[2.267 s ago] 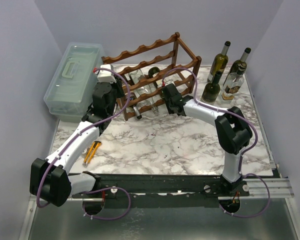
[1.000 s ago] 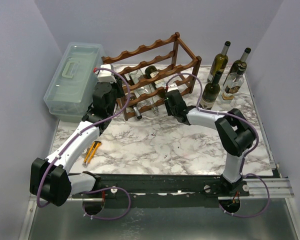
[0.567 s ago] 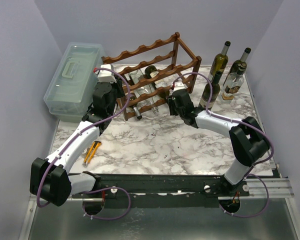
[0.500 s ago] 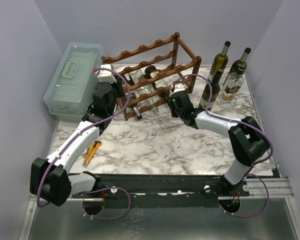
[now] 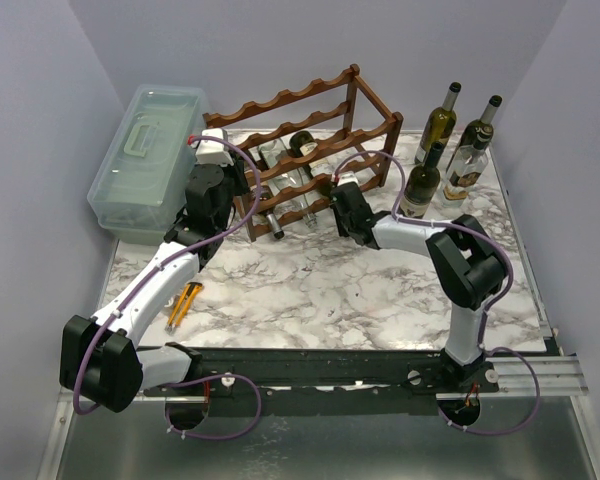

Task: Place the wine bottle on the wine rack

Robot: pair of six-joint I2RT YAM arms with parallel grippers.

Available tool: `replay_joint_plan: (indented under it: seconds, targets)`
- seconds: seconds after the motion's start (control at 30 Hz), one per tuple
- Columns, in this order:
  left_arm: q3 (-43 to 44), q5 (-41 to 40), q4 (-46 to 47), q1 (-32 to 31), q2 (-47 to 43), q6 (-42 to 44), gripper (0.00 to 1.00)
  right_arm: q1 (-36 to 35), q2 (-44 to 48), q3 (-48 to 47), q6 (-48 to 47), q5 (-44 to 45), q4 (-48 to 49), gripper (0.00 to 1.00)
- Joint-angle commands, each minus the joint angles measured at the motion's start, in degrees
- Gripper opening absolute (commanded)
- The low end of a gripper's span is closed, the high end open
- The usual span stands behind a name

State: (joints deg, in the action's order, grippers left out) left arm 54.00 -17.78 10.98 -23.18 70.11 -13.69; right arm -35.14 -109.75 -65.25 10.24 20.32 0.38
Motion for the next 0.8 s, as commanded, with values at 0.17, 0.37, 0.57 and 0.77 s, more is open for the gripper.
replay_joint_plan:
  seconds: [0.17,0.37,0.57,0.77]
  targets:
    - [0.6,1.2,-3.8,-0.8,0.9,0.6,0.27,0.3,1.1,-2.4,-0.7,-1.1,0.8,0.27]
    - [0.6,0.8,-3.8,-0.8,0.3,0.7,0.48,0.2,11.2,5.6,0.1,-5.3,2.3,0.31]
    - [0.7,1.9,-3.9,-0.8,0.2,0.4,0.65,0.2,25.5,10.0,-0.2,-3.7,0.1,0.41]
    - [0.7,2.1,-3.8,-0.8,0.0,0.5,0.73,0.2,38.7,8.7,0.5,-1.7,-0.3,0.63]
